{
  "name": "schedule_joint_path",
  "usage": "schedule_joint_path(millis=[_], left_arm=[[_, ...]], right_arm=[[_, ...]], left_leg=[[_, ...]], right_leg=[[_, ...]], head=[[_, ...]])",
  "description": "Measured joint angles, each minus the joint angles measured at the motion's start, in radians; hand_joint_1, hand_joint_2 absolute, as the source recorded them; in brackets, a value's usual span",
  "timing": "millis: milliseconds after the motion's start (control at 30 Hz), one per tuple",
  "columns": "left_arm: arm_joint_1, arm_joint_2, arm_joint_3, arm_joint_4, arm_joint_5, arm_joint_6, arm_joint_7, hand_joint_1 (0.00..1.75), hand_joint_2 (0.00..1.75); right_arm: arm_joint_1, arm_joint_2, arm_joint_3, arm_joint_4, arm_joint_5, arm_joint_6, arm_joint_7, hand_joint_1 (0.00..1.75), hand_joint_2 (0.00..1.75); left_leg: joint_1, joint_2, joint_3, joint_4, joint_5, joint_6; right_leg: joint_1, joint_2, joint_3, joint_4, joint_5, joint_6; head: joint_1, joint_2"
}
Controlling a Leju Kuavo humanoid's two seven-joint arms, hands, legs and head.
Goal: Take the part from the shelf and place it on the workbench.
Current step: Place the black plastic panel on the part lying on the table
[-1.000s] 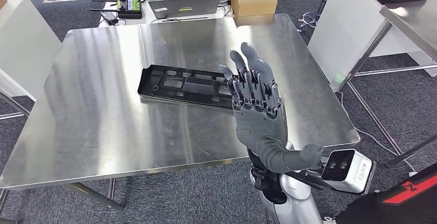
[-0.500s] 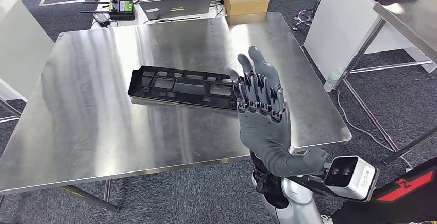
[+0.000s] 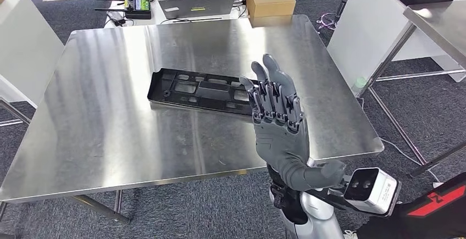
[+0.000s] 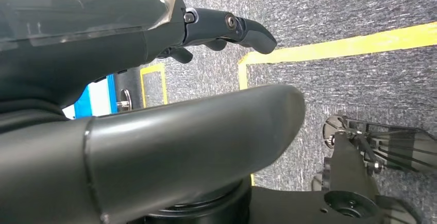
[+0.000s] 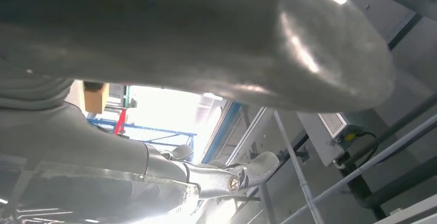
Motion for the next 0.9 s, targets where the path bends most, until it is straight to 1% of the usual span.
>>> schedule_joint_path(millis=[33, 67, 133, 167, 200, 233, 267, 300, 333, 367, 400, 433, 467, 500, 533, 567, 633, 667, 700, 733, 800, 833, 867, 900], left_arm=[[0.000, 0.000, 0.000, 0.000, 0.000, 0.000, 0.000, 0.00, 0.00], [0.001, 0.000, 0.000, 0.000, 0.000, 0.000, 0.000, 0.00, 0.00], [0.002, 0.000, 0.002, 0.000, 0.001, 0.000, 0.000, 0.00, 0.00], [0.001, 0.001, 0.003, 0.000, 0.001, -0.001, 0.000, 0.00, 0.00], [0.001, 0.001, 0.005, 0.000, 0.002, -0.001, 0.000, 0.00, 0.00], [0.001, 0.001, 0.006, 0.000, 0.002, -0.001, 0.000, 0.00, 0.00], [0.002, 0.001, 0.007, 0.000, 0.002, -0.002, 0.000, 0.00, 0.00], [0.003, 0.001, 0.007, 0.000, 0.002, -0.002, 0.000, 0.00, 0.00], [0.004, 0.001, 0.008, 0.000, 0.002, -0.004, 0.000, 0.00, 0.00], [0.005, 0.001, 0.008, 0.000, 0.002, -0.005, 0.000, 0.00, 0.00], [0.006, 0.001, 0.009, 0.000, 0.002, -0.006, 0.000, 0.00, 0.00], [0.005, 0.001, 0.009, 0.000, 0.002, -0.007, 0.000, 0.00, 0.00], [0.005, 0.000, 0.010, 0.000, 0.002, -0.006, 0.000, 0.00, 0.00], [0.003, -0.001, 0.011, 0.000, 0.002, -0.006, 0.000, 0.00, 0.00], [0.002, -0.002, 0.012, 0.000, 0.001, -0.006, 0.000, 0.00, 0.00], [0.002, -0.002, 0.013, 0.000, 0.001, -0.006, 0.000, 0.00, 0.00], [0.003, -0.002, 0.014, 0.000, 0.000, -0.004, 0.000, 0.00, 0.00], [0.003, -0.001, 0.015, 0.000, -0.001, -0.004, 0.000, 0.00, 0.00], [0.003, -0.001, 0.015, 0.000, -0.001, -0.003, 0.000, 0.00, 0.00], [0.002, 0.000, 0.015, 0.000, -0.001, -0.003, 0.000, 0.00, 0.00], [0.002, 0.000, 0.016, 0.000, -0.001, -0.002, 0.000, 0.00, 0.00], [0.002, 0.000, 0.016, 0.000, -0.001, -0.003, 0.000, 0.00, 0.00], [0.003, -0.001, 0.016, 0.000, -0.001, -0.004, 0.000, 0.00, 0.00], [0.004, -0.001, 0.016, 0.000, -0.001, -0.005, 0.000, 0.00, 0.00]], right_arm=[[0.000, 0.000, 0.000, 0.000, 0.000, 0.000, 0.001, 0.00, 0.00], [0.002, 0.000, -0.001, 0.000, 0.000, 0.000, 0.001, 0.00, 0.00], [0.004, 0.000, -0.003, 0.000, -0.001, 0.000, 0.000, 0.00, 0.00], [0.004, 0.001, -0.004, 0.000, -0.001, 0.000, 0.000, 0.00, 0.00], [0.004, 0.002, -0.005, 0.000, -0.001, 0.000, 0.000, 0.00, 0.00], [0.005, 0.003, -0.006, 0.000, -0.001, 0.000, -0.001, 0.00, 0.00], [0.006, 0.003, -0.006, 0.001, -0.001, 0.000, -0.001, 0.00, 0.00], [0.007, 0.004, -0.007, 0.002, -0.001, 0.000, -0.001, 0.00, 0.00], [0.009, 0.004, -0.007, 0.003, 0.000, 0.000, -0.001, 0.00, 0.00], [0.012, 0.004, -0.008, 0.004, 0.000, 0.000, -0.001, 0.00, 0.00], [0.014, 0.004, -0.009, 0.005, 0.000, 0.000, -0.001, 0.00, 0.00], [0.016, 0.004, -0.009, 0.006, 0.001, 0.000, -0.001, 0.00, 0.00], [0.016, 0.004, -0.010, 0.006, 0.002, 0.000, -0.001, 0.00, 0.00], [0.017, 0.004, -0.010, 0.006, 0.003, 0.000, -0.001, 0.00, 0.00], [0.017, 0.004, -0.011, 0.006, 0.004, 0.000, -0.002, 0.00, 0.00], [0.017, 0.005, -0.012, 0.006, 0.005, 0.000, -0.002, 0.00, 0.00], [0.017, 0.005, -0.012, 0.006, 0.008, 0.000, -0.001, 0.00, 0.00], [0.017, 0.005, -0.013, 0.006, 0.009, 0.000, -0.001, 0.00, 0.00], [0.017, 0.005, -0.014, 0.006, 0.010, 0.000, -0.001, 0.00, 0.00], [0.017, 0.005, -0.016, 0.006, 0.010, 0.000, -0.001, 0.00, 0.00], [0.018, 0.004, -0.018, 0.006, 0.011, 0.000, -0.001, 0.00, 0.00], [0.019, 0.004, -0.020, 0.006, 0.011, 0.000, -0.001, 0.00, 0.00], [0.020, 0.004, -0.021, 0.006, 0.012, 0.000, -0.001, 0.00, 0.00], [0.020, 0.004, -0.022, 0.006, 0.013, -0.001, 0.000, 0.00, 0.00]], left_leg=[[-0.002, 0.000, -0.001, 0.003, -0.001, -0.004], [-0.003, 0.000, -0.002, 0.004, -0.001, -0.009], [0.000, 0.000, -0.004, 0.006, -0.003, -0.018], [0.002, 0.000, -0.009, 0.019, -0.015, -0.024], [0.005, 0.000, -0.022, 0.049, -0.036, -0.030], [0.008, 0.000, -0.044, 0.100, -0.068, -0.036], [0.011, 0.000, -0.073, 0.164, -0.102, -0.042], [0.014, 0.000, -0.101, 0.226, -0.128, -0.047], [0.018, 0.000, -0.120, 0.267, -0.138, -0.052], [0.023, 0.000, -0.123, 0.273, -0.129, -0.056], [0.028, 0.001, -0.106, 0.241, -0.103, -0.059], [0.034, 0.002, -0.075, 0.182, -0.069, -0.063], [0.037, 0.004, -0.043, 0.120, -0.044, -0.068], [0.039, 0.004, -0.018, 0.069, -0.029, -0.067], [0.038, 0.003, -0.005, 0.040, -0.024, -0.064], [0.034, 0.002, -0.002, 0.030, -0.028, -0.057], [0.028, 0.001, -0.005, 0.026, -0.024, -0.037], [0.025, 0.001, -0.005, 0.024, -0.021, -0.028], [0.024, 0.002, -0.007, 0.021, -0.018, -0.018], [0.022, 0.002, -0.008, 0.020, -0.015, -0.010], [0.015, 0.003, -0.014, 0.020, -0.011, 0.001], [0.012, 0.004, -0.017, 0.021, -0.009, 0.004], [0.008, 0.004, -0.020, 0.021, -0.007, 0.007], [0.005, 0.003, -0.021, 0.021, -0.005, 0.008]], right_leg=[[0.001, 0.000, 0.014, -0.029, 0.010, -0.005], [0.003, 0.001, 0.017, -0.037, 0.014, -0.011], [-0.004, 0.001, 0.019, -0.039, 0.020, -0.022], [-0.008, 0.001, 0.020, -0.041, 0.022, -0.027], [-0.013, 0.000, 0.021, -0.042, 0.024, -0.032], [-0.015, 0.000, 0.022, -0.043, 0.025, -0.034], [-0.015, -0.001, 0.021, -0.043, 0.026, -0.036], [-0.015, -0.001, 0.021, -0.042, 0.026, -0.037], [-0.016, -0.001, 0.021, -0.042, 0.025, -0.036], [-0.017, -0.001, 0.021, -0.042, 0.025, -0.036], [-0.019, -0.001, 0.022, -0.041, 0.025, -0.035], [-0.020, -0.001, 0.022, -0.039, 0.023, -0.032], [-0.019, -0.001, 0.021, -0.036, 0.021, -0.028], [-0.016, 0.000, 0.019, -0.033, 0.019, -0.022], [-0.013, 0.000, 0.016, -0.031, 0.018, -0.015], [-0.009, 0.000, 0.013, -0.031, 0.019, -0.009], [-0.010, 0.000, 0.008, -0.032, 0.019, 0.003], [-0.011, -0.001, 0.002, -0.022, 0.011, 0.006], [-0.013, -0.002, -0.011, 0.007, -0.007, 0.005], [-0.014, -0.002, -0.034, 0.056, -0.034, 0.000], [-0.011, -0.003, -0.094, 0.189, -0.092, -0.012], [-0.008, -0.003, -0.115, 0.237, -0.108, -0.013], [-0.005, -0.003, -0.118, 0.252, -0.110, -0.012], [-0.001, -0.003, -0.102, 0.228, -0.097, -0.008]], head=[[-0.001, 0.000], [-0.001, 0.000], [-0.002, 0.000], [-0.002, 0.000], [-0.002, 0.000], [-0.002, 0.000], [-0.003, 0.000], [-0.002, 0.000], [-0.003, 0.000], [-0.003, 0.000], [-0.003, 0.000], [-0.003, 0.000], [-0.003, 0.000], [-0.002, 0.000], [-0.001, 0.000], [0.000, 0.000], [0.000, 0.000], [0.000, 0.000], [0.001, 0.000], [0.001, 0.000], [0.001, 0.000], [0.001, 0.000], [0.001, 0.000], [0.001, 0.000]])
